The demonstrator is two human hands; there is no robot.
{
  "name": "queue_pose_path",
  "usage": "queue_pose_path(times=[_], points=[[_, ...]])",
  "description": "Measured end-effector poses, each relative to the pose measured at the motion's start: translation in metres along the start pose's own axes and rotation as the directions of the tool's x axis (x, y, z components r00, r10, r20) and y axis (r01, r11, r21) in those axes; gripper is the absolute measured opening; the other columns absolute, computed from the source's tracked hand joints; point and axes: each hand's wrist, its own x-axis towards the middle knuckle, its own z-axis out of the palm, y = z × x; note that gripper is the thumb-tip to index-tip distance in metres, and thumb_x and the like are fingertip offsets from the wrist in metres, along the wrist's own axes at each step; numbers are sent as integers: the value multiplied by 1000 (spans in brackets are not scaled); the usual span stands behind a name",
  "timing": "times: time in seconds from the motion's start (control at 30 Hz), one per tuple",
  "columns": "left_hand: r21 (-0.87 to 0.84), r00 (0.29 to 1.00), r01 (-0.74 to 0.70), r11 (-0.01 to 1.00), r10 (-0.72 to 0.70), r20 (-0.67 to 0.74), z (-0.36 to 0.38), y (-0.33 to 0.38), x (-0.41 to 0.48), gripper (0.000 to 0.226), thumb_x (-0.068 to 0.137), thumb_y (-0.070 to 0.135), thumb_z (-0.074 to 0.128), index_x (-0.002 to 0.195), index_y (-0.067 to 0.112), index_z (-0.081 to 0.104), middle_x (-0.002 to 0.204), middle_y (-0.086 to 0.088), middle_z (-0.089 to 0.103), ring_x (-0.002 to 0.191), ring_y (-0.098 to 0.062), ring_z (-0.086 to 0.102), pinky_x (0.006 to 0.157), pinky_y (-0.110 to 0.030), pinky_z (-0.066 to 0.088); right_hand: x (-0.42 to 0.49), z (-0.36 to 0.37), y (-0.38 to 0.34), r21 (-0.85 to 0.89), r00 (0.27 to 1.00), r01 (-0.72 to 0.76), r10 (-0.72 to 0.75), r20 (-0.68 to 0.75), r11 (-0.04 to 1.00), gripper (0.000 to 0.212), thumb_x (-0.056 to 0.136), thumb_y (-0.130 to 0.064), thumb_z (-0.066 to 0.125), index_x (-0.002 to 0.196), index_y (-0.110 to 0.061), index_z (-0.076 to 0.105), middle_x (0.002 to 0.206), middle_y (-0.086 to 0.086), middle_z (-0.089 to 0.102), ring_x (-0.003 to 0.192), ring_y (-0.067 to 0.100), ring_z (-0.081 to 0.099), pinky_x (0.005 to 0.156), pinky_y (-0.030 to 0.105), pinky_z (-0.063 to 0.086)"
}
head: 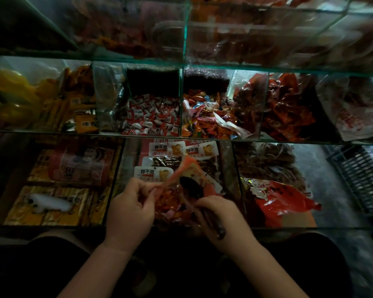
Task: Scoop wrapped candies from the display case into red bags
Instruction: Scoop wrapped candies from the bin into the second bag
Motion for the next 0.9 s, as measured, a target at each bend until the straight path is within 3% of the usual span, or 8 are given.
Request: queue_pose_path(times=[0.17, 0.27, 0.43, 0.53, 0.63, 0.7, 0.8, 0.9], points=[[50, 1000, 23, 998, -24, 13, 2, -1, -16, 39, 91, 14, 71, 88, 45, 48, 106, 36, 67, 90, 9, 68, 68, -17, 55, 5, 15, 1, 139, 988, -88, 104, -112, 986, 6, 90, -15, 76, 90, -19, 80, 84, -10, 76, 80, 1, 70, 74, 13, 51], [53, 998, 58, 997, -57, -12, 3, -3, -18, 34, 90, 14, 74, 94, 43, 56, 95, 26, 68, 77, 1, 67, 60, -33, 57, 4, 0, 2, 316, 953, -244, 287, -99, 917, 13, 86, -12, 80, 80, -23, 81, 78, -16, 75, 76, -5, 69, 70, 7, 50], [62, 999, 37, 997, -38, 15, 0, -5, -25, 32, 91, 14, 71, 96, 44, 60, 86, 21, 67, 75, 1, 66, 53, -28, 55, -2, -13, 3, 432, 881, -372, 459, -115, 822, 22, 88, -33, 79, 69, -44, 76, 80, -27, 75, 79, -11, 68, 66, 2, 47], [85, 999, -20, 996, 17, 29, 2, -4, -29, 34, 90, 9, 68, 94, 42, 61, 84, 20, 67, 74, -2, 66, 55, -32, 55, 2, -5, 1, 479, 862, -350, 477, -171, 805, 37, 92, -28, 74, 62, -50, 73, 77, -30, 73, 78, -13, 67, 62, 3, 47], [67, 999, -23, 997, 21, 36, 5, -5, -28, 34, 91, 5, 68, 92, 38, 62, 92, 22, 68, 81, 1, 66, 61, -32, 57, 9, 7, -4, 530, 856, -369, 501, -126, 764, 34, 96, -23, 69, 72, -47, 76, 78, -16, 77, 75, 2, 74, 72, 29, 61], [39, 999, -31, 999, 30, 32, 6, -2, -25, 48, 88, -1, 69, 88, 46, 59, 98, 25, 68, 89, 4, 66, 68, -21, 56, 9, 8, -2, 621, 843, -361, 528, -102, 696, 29, 97, -18, 69, 77, -37, 80, 81, -1, 80, 79, 21, 78, 74, 44, 64], [-17, 999, -33, 999, 32, -13, 5, 3, -15, 63, 89, -4, 65, 84, 58, 55, 98, 27, 70, 90, 6, 67, 72, -7, 49, 4, -2, 4, 776, 834, -313, 549, -50, 547, 28, 98, -8, 66, 78, -22, 80, 76, 18, 78, 72, 38, 78, 61, 38, 64], [-56, 995, -37, 998, 31, -98, 7, 7, 5, 58, 91, 2, 68, 83, 57, 50, 94, 25, 72, 82, 3, 69, 63, -18, 54, 0, -11, 13, 813, 835, -294, 549, -37, 503, 29, 99, -8, 64, 78, -20, 80, 76, 23, 77, 72, 40, 78, 60, 39, 63]])
